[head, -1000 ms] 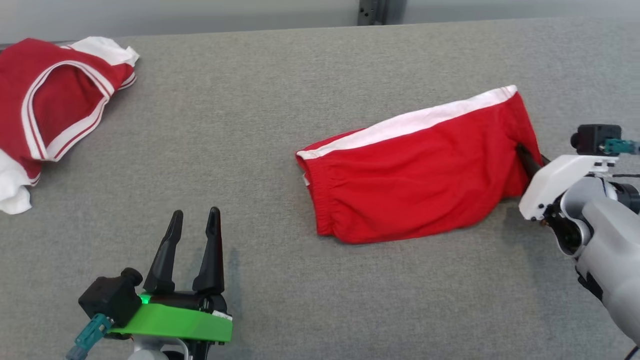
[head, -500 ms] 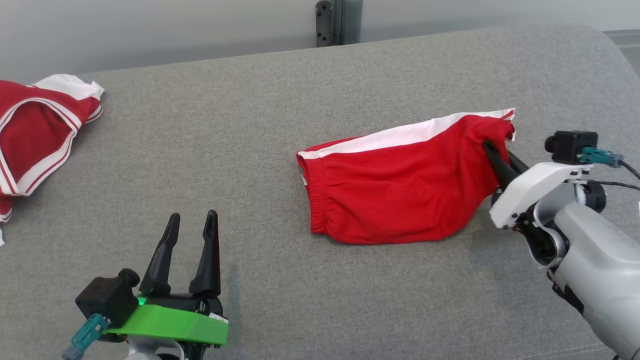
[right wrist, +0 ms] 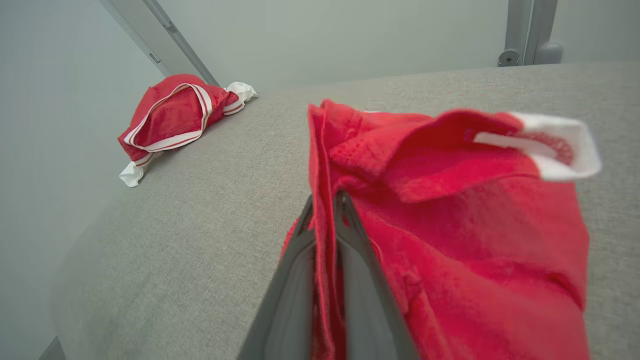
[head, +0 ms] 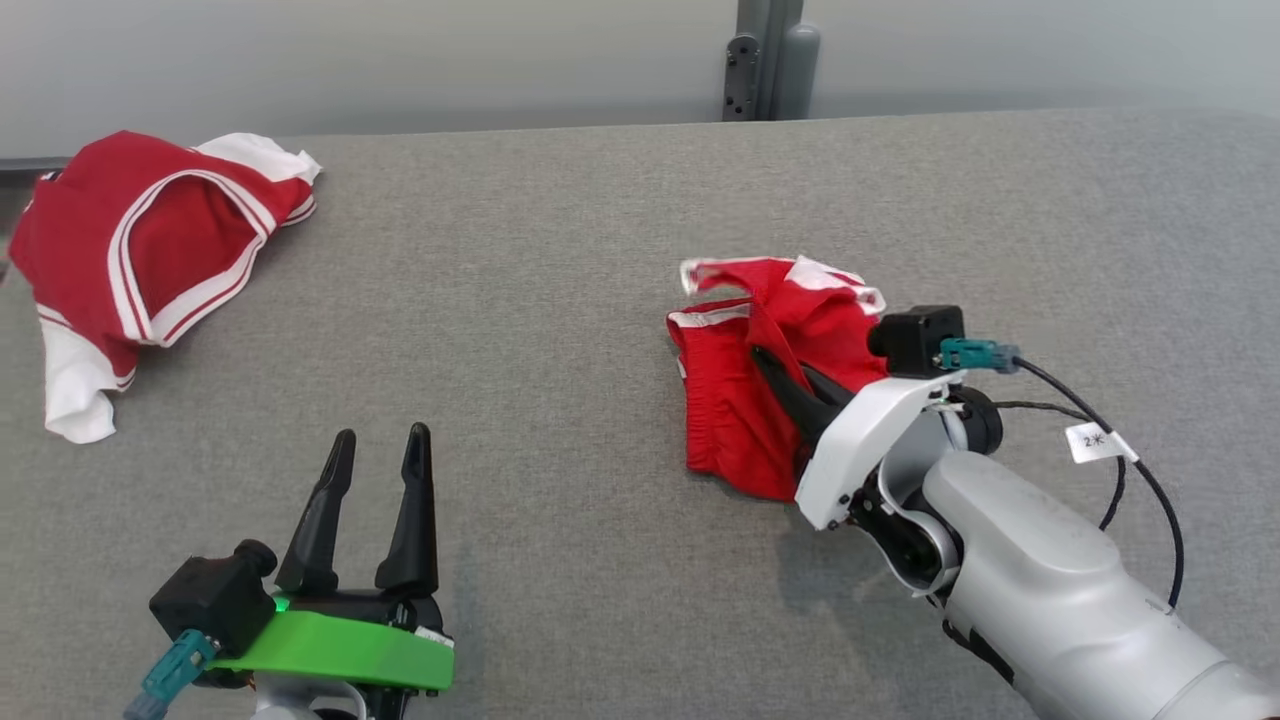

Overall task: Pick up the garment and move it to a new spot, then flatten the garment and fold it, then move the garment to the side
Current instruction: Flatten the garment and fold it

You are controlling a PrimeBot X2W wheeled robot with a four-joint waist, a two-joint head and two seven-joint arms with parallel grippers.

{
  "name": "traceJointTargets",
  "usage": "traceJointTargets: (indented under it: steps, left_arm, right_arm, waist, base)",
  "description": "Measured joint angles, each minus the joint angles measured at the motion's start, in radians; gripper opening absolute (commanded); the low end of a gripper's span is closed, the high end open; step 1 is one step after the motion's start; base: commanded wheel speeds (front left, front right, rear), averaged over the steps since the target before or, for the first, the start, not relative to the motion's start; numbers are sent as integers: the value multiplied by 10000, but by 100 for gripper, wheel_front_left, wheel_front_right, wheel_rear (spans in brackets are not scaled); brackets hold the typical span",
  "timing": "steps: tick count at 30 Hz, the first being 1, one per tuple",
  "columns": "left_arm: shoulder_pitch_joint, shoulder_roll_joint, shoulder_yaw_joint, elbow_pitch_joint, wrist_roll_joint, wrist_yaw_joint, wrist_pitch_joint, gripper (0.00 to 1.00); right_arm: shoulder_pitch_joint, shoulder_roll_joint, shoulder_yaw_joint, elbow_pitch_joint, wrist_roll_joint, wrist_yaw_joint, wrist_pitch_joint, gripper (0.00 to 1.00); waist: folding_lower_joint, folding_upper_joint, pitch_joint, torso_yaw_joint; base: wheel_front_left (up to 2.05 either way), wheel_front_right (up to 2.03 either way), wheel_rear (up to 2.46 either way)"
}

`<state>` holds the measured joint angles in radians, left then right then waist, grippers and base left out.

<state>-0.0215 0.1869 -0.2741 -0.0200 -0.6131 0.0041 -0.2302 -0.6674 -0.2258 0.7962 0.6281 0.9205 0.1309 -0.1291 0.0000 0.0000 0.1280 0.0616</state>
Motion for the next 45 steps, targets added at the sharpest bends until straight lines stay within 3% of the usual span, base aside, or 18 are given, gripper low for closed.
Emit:
traceJointTargets:
  steps: [10, 11, 12, 13, 14, 19, 23, 33, 40, 44, 45]
  left_arm:
    - [-5, -138, -10, 230, -19, -56, -121, 100]
    - [-7, -153, -6, 240, -19, -58, -134, 100]
    - [-7, -161, -4, 257, -19, -73, -146, 100]
    - [-7, -171, -2, 270, -21, -75, -150, 100]
    - [-7, -176, 6, 280, -21, -81, -173, 100]
    - [-3, -186, 17, 334, -21, -98, -176, 100]
    - [4, -196, -8, 357, -21, -98, -186, 100]
    - [125, -176, -105, 360, -38, -94, -176, 100]
    - [161, -165, -196, 353, -69, -84, -155, 100]
    - [164, -157, -226, 351, -98, -82, -127, 100]
    - [164, -151, -234, 351, -98, -82, -127, 100]
  right_arm:
    - [-183, 654, -102, 1423, -550, -2, -2, 0]
    - [-187, 717, -92, 1482, -577, -2, -2, 5]
    - [-187, 777, -77, 1513, -602, -2, -2, 43]
    - [-190, 819, -27, 1486, -612, -2, -4, 43]
    - [-192, 851, 23, 1430, -621, -2, -17, 100]
    - [-119, 811, 353, 692, -617, -2, -61, 100]
    - [175, 416, 219, -75, -558, -2, -288, 100]
    - [1197, -621, -1787, -895, -1156, -2, -838, 100]
    - [1865, -468, -2627, -892, -2115, -2, -690, 100]
    - [2073, -132, -2819, -840, -2566, -2, -566, 48]
    - [2102, -48, -2800, -830, -2688, -2, -535, 41]
  waist:
    - [0, 0, 78, 634]
    - [0, 0, 89, 642]
    - [0, 0, 90, 638]
    - [0, 0, 88, 628]
    - [0, 0, 83, 612]
    - [0, 0, 33, 432]
    - [0, 0, -43, 222]
    - [0, 0, -278, -218]
    - [0, 0, -343, -190]
    - [0, 1, -336, -66]
    - [0, 1, -331, -33]
  base:
    - [0, 0, 0]
    - [0, 0, 0]
    - [0, 0, 0]
    - [0, 0, 0]
    - [0, 0, 0]
    - [0, 0, 0]
    - [0, 0, 0]
    - [0, 0, 0]
    - [0, 0, 0]
    - [0, 0, 0]
    - [0, 0, 0]
